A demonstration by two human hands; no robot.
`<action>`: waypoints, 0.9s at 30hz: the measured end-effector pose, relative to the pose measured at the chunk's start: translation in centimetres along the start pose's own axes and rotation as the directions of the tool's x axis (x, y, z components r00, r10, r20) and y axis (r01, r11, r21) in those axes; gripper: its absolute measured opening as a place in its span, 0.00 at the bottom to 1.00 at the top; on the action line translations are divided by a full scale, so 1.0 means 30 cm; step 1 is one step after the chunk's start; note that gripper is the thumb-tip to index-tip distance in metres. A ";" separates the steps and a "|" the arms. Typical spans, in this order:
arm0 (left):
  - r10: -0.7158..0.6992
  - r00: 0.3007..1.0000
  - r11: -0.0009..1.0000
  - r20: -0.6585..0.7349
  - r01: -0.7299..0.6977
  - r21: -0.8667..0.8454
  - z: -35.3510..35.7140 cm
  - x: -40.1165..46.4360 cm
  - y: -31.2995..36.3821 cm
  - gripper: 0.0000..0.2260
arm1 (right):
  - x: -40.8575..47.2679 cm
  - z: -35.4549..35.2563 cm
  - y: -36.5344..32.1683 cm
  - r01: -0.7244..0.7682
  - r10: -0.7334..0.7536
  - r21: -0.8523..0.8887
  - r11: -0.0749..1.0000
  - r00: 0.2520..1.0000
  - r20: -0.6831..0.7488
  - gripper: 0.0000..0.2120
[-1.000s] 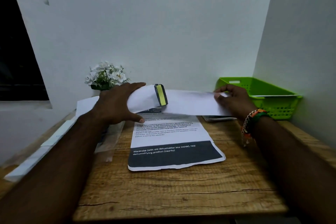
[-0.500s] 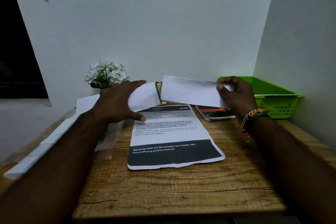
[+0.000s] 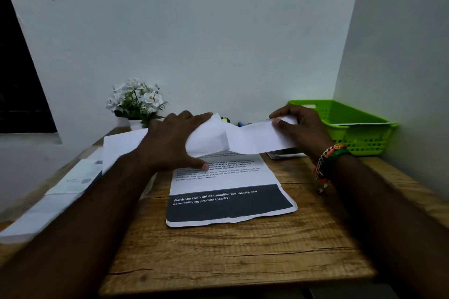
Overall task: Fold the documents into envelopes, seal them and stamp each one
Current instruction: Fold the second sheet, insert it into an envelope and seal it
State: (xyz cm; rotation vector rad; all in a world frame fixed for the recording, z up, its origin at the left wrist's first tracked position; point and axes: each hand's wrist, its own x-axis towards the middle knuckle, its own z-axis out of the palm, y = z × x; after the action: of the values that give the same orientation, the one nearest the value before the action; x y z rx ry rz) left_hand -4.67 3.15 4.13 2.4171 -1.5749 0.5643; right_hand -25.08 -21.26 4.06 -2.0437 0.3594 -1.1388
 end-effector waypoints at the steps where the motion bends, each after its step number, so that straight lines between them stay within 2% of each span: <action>1: -0.014 1.000 1.000 -0.001 0.014 -0.001 -0.004 0.000 -0.006 0.55 | 0.004 -0.005 -0.002 0.001 -0.001 0.004 1.000 1.000 -0.006 0.09; 6: -0.057 0.998 0.998 -0.011 0.056 -0.003 -0.014 0.001 -0.021 0.56 | 0.016 -0.034 -0.007 0.027 -0.023 0.045 0.999 0.996 -0.081 0.13; 12: -0.040 0.999 0.999 0.006 0.040 -0.005 -0.013 -0.001 -0.009 0.55 | 0.012 -0.037 -0.024 0.061 -0.060 0.013 0.998 0.996 -0.065 0.07; 16: 0.018 1.000 1.000 0.021 -0.018 0.002 0.008 0.001 0.016 0.55 | -0.011 0.005 -0.034 0.060 -0.060 0.042 0.997 0.998 -0.014 0.06; 18: 0.037 0.999 0.999 0.031 -0.037 -0.008 0.022 0.004 0.029 0.54 | -0.033 0.041 -0.046 0.044 -0.051 0.094 0.995 0.996 0.078 0.10; 21: 0.030 0.999 0.999 0.011 -0.030 -0.021 0.027 0.006 0.028 0.54 | -0.053 0.074 -0.068 -0.113 0.094 0.104 0.988 0.982 0.166 0.19; 24: -0.007 1.000 0.999 -0.021 0.007 -0.032 0.015 0.008 0.017 0.54 | -0.040 0.081 -0.068 -0.290 0.276 0.223 0.931 0.957 0.092 0.24; 27: -0.022 0.999 1.000 -0.041 0.022 -0.005 0.012 0.007 0.027 0.54 | -0.052 0.092 -0.075 -0.379 0.362 0.263 0.887 0.926 0.110 0.22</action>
State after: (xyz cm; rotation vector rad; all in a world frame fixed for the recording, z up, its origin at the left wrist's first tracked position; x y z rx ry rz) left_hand -5.25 2.53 3.87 2.4005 -1.5295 0.6023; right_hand -23.95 -17.53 3.88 -1.6648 0.5055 -0.8393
